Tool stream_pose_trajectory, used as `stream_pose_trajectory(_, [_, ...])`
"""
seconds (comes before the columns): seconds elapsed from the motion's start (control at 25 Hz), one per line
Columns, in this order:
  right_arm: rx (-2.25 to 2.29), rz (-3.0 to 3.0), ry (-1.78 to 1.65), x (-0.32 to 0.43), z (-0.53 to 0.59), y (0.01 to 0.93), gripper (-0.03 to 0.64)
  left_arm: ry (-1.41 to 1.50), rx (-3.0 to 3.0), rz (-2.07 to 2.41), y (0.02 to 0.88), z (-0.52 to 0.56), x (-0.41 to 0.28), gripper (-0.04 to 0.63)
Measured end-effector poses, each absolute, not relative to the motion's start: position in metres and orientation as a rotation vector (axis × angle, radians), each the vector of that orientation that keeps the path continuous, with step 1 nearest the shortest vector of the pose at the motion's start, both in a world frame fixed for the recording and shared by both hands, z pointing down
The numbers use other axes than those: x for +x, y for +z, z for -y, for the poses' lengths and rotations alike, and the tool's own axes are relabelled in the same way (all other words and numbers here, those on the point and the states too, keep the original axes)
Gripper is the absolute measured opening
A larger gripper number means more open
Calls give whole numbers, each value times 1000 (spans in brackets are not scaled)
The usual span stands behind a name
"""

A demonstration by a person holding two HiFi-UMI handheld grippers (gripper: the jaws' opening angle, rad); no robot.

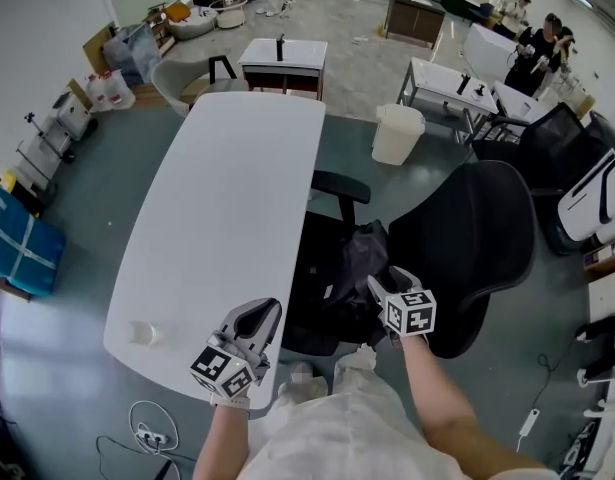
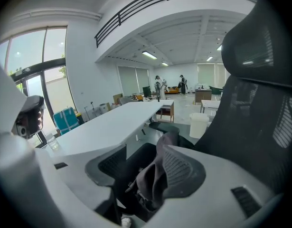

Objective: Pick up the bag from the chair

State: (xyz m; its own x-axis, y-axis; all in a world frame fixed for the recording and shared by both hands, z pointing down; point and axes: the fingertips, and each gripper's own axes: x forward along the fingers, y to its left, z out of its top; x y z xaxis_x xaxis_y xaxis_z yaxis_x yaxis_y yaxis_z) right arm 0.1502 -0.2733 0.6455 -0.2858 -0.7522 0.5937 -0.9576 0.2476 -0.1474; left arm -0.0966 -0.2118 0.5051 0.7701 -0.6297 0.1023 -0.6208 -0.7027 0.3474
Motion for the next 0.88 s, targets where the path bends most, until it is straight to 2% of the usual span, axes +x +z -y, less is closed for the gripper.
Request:
stream_pose_trajectory(0.24, [1593, 2069, 758, 155, 282, 662, 291, -26, 2603, 945, 508, 215, -95, 41])
stream_pose_trajectory(0.88, [1673, 1849, 921, 179, 303, 711, 351, 10, 2585, 952, 515, 217, -95, 40])
